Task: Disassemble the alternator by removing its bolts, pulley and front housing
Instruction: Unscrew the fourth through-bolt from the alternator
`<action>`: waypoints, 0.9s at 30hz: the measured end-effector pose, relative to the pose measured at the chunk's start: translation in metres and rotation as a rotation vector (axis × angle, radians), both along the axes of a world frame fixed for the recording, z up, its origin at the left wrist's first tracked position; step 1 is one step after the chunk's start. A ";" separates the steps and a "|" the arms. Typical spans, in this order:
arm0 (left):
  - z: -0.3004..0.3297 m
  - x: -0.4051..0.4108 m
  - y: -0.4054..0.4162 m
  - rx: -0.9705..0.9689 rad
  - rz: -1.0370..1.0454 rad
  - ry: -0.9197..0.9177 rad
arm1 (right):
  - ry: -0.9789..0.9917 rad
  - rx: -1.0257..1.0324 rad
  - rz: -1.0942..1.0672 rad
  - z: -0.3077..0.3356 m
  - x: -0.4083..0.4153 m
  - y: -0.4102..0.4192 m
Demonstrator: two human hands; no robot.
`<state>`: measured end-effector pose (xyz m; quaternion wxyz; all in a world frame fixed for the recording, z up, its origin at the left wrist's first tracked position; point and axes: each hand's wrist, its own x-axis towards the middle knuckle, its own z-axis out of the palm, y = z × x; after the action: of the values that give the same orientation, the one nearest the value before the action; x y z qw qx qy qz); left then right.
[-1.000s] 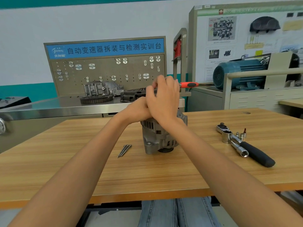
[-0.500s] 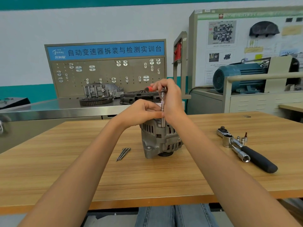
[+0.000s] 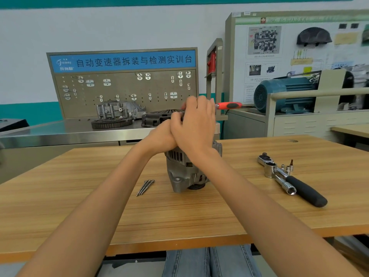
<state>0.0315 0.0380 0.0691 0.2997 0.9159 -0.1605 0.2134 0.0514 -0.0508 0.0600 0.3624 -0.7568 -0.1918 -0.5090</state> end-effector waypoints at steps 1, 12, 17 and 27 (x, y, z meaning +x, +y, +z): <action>-0.001 -0.001 0.000 0.022 -0.007 0.007 | 0.005 0.021 0.052 0.001 -0.002 0.001; 0.003 -0.004 -0.010 -0.044 -0.071 0.105 | 0.309 0.390 0.739 0.016 0.005 -0.014; 0.005 -0.004 -0.007 -0.104 -0.097 0.181 | 0.573 0.668 1.249 0.026 0.016 -0.022; 0.003 0.001 -0.007 -0.005 -0.041 -0.024 | 0.030 0.005 -0.059 -0.003 0.004 -0.003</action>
<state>0.0323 0.0314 0.0722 0.3043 0.9091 -0.1823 0.2185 0.0552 -0.0543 0.0568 0.3518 -0.7689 -0.1628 -0.5085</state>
